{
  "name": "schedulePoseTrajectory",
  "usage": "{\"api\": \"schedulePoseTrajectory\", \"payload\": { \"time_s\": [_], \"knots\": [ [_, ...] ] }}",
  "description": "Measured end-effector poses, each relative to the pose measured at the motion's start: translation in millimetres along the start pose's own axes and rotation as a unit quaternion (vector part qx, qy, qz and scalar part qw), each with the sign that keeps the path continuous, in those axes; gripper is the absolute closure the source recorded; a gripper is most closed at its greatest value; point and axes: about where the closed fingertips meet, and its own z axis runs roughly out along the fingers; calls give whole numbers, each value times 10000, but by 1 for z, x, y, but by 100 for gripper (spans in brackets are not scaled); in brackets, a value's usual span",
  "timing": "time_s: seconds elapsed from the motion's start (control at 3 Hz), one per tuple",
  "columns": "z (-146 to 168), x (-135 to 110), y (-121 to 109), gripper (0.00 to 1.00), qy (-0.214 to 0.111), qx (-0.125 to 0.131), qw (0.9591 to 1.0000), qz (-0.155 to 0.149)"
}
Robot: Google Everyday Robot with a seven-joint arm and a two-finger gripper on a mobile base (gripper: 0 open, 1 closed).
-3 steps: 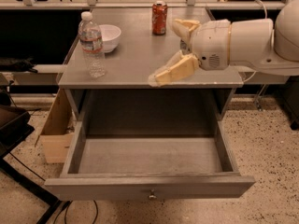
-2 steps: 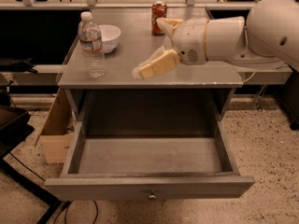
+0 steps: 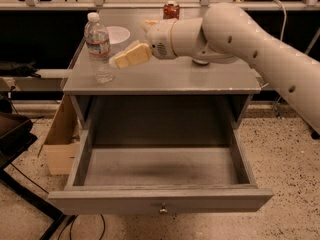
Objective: Place water bottle into top drawer
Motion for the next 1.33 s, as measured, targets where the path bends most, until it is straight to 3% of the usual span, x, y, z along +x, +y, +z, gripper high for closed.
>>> {"api": "schedulePoseTrajectory", "payload": {
  "time_s": [0.33,0.67,1.0,1.33],
  "knots": [
    [34,14,3,0,-315,-151,9987,374],
    [63,15,15,0,-742,-352,9950,564],
    [84,9,18,0,-1074,-499,9917,511],
    [100,4,14,24,-1293,-590,9892,353]
  ]
}}
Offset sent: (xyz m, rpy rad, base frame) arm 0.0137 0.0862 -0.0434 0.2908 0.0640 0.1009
